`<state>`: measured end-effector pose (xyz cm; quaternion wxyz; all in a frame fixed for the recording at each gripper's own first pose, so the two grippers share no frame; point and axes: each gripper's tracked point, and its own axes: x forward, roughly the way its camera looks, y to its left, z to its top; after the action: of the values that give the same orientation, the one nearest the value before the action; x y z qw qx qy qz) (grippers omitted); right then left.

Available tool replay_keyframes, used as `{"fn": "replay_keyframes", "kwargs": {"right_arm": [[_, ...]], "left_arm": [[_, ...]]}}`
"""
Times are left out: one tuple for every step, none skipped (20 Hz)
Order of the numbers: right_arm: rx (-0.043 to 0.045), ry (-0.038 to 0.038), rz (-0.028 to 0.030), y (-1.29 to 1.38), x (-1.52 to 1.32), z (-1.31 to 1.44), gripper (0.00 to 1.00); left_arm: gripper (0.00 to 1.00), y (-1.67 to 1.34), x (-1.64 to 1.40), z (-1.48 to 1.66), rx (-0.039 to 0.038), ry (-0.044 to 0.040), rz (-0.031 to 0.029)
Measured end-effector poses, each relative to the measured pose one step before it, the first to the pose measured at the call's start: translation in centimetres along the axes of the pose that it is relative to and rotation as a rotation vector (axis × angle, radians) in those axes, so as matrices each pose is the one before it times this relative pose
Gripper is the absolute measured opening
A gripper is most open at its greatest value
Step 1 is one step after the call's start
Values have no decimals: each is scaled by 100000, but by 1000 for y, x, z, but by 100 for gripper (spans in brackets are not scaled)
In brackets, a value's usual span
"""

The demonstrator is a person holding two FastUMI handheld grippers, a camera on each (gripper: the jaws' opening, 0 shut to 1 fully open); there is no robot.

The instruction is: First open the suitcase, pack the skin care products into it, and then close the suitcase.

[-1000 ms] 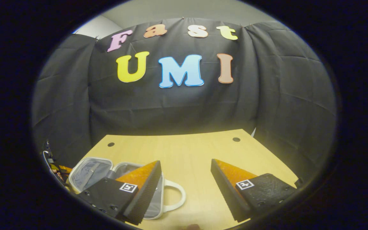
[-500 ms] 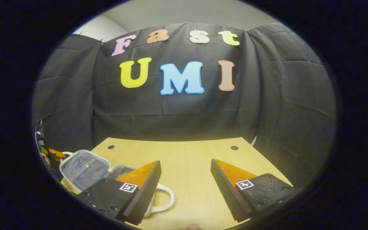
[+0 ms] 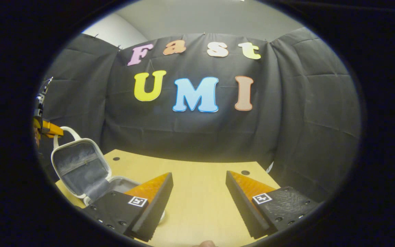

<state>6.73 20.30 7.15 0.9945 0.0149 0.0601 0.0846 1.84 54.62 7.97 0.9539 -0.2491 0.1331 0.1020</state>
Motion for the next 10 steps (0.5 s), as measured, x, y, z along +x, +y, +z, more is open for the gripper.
{"fn": "replay_keyframes", "kwargs": {"right_arm": [[-1128, -1235, 296, -924, -133, 142, 95], [-1186, -958, 878, -740, -230, 36, 95], [-1151, -975, 1230, -658, -247, 97, 96], [-971, -668, 1476, -616, -253, -87, 96], [-495, -393, 1552, -606, -366, -189, 96], [-339, -152, 1682, -598, -228, -277, 96], [-365, 46, 1537, -632, -376, -314, 96], [-359, 133, 1486, -661, -334, -391, 96], [-170, -434, 1224, -576, -373, -218, 96], [-125, -163, 1231, -547, -303, -172, 96]], "left_arm": [[8, -2853, -486, -766, 2192, 20, -1548], [8, -2887, 126, -868, 2076, 212, -1925], [8, -2637, 203, -1236, 1813, 673, -1648], [8, -1893, 150, -1369, 1778, 579, -1600], [8, -2186, 312, -1537, 1825, 595, -990], [8, -2112, 331, -1699, 1341, 503, -1054], [8, -1862, 480, -2337, 1477, 658, -441], [8, -1534, 448, -1655, 1084, 623, -217], [8, -1508, 408, -1757, 1679, 889, -392], [8, -1576, 693, -1979, 2209, 1631, -379]]}}
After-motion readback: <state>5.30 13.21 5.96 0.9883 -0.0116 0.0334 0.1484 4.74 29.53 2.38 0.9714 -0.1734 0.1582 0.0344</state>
